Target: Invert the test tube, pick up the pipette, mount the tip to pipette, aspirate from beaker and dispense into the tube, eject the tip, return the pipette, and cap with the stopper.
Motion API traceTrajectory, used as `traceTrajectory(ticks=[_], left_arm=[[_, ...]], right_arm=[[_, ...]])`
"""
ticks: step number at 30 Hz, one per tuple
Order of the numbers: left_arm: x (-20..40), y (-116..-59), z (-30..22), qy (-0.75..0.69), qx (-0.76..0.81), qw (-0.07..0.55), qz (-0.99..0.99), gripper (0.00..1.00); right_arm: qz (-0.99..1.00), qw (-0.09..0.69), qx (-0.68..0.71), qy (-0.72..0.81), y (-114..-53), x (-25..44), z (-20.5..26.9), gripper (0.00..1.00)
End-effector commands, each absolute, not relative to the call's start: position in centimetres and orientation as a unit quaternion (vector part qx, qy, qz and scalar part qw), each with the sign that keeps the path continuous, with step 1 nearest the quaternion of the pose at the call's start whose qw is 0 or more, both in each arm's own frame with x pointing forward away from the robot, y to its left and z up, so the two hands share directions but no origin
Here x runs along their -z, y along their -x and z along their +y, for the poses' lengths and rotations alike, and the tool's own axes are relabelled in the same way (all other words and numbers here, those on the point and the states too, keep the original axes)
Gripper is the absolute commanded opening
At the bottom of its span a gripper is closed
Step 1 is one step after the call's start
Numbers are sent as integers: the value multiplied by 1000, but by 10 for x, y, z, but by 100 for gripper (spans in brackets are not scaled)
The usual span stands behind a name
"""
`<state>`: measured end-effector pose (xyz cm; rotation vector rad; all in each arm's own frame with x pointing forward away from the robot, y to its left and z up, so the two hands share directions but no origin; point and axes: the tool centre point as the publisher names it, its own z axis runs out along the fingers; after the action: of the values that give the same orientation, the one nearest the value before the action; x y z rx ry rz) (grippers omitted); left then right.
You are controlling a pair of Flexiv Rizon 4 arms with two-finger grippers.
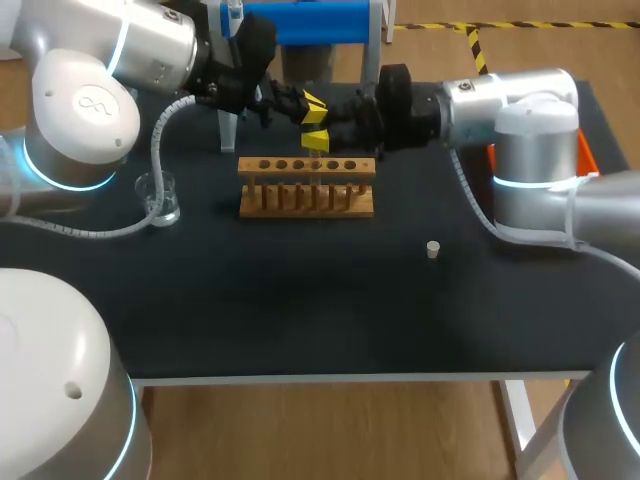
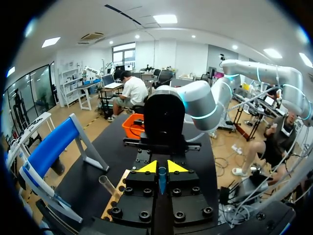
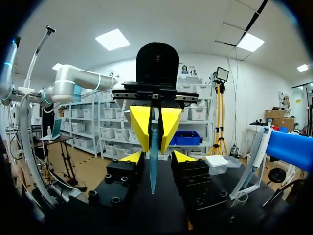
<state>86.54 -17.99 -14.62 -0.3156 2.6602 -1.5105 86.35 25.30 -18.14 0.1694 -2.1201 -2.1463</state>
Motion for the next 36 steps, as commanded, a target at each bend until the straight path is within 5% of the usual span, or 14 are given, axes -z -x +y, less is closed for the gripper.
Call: traceTrajectory(ticks=[1, 6, 14, 15, 16, 36], left_arm=[[147, -866, -181, 103, 491, 34, 865, 0], [147, -866, -181, 103, 491, 34, 865, 0], [147, -866, -181, 103, 491, 34, 865, 0], [147, -866, -181, 103, 491, 34, 865, 45], [147, -866, -181, 103, 491, 34, 865, 100], [147, -866, -181, 103, 491, 34, 865, 100]], right_arm=[[-702, 61, 707, -57, -863, 179, 250, 18], [-702, 63, 707, -59, -862, 179, 250, 0], [-702, 67, 707, -61, -860, 180, 250, 0], [-702, 67, 707, -61, -860, 180, 249, 0], [-702, 67, 706, -61, -859, 181, 249, 0], [-716, 34, 697, -33, -825, 206, 137, 0]])
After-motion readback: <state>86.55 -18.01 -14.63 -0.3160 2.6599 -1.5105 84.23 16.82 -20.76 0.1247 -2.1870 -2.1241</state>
